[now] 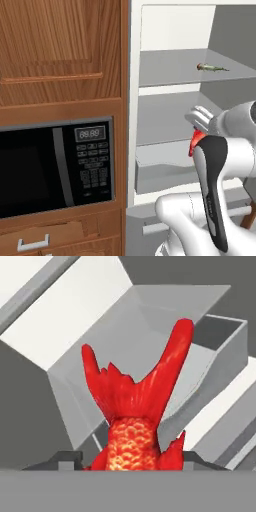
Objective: Place the fish on the counter behind the older fish on the same shelf of the fridge to maintain FIFO order. Close the fridge door when finished.
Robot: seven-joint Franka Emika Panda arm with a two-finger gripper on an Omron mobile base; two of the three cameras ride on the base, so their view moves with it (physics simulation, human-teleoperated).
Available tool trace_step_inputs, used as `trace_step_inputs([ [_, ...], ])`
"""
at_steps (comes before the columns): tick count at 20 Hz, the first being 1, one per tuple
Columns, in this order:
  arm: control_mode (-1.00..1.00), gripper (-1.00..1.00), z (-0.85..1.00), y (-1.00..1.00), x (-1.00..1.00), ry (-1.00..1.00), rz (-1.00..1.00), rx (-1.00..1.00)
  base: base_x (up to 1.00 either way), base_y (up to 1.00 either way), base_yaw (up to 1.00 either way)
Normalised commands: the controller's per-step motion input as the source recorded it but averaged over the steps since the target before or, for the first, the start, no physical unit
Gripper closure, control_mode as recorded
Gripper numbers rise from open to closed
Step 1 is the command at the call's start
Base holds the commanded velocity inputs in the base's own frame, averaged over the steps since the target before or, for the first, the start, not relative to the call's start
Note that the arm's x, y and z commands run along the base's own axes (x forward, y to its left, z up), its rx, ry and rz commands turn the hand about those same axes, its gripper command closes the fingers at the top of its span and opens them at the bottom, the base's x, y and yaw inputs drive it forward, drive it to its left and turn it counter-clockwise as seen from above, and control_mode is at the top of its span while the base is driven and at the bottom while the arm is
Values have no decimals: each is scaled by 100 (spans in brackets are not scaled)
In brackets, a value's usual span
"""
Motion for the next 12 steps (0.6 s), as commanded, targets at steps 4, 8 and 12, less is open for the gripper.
trace_step_inputs([
  [4,-100,100,91,0,40,-40,0,-14,0,0,0],
  [8,-100,100,93,3,34,-29,0,-9,0,0,0],
  [12,-100,100,76,0,44,-19,0,0,0,0,0],
])
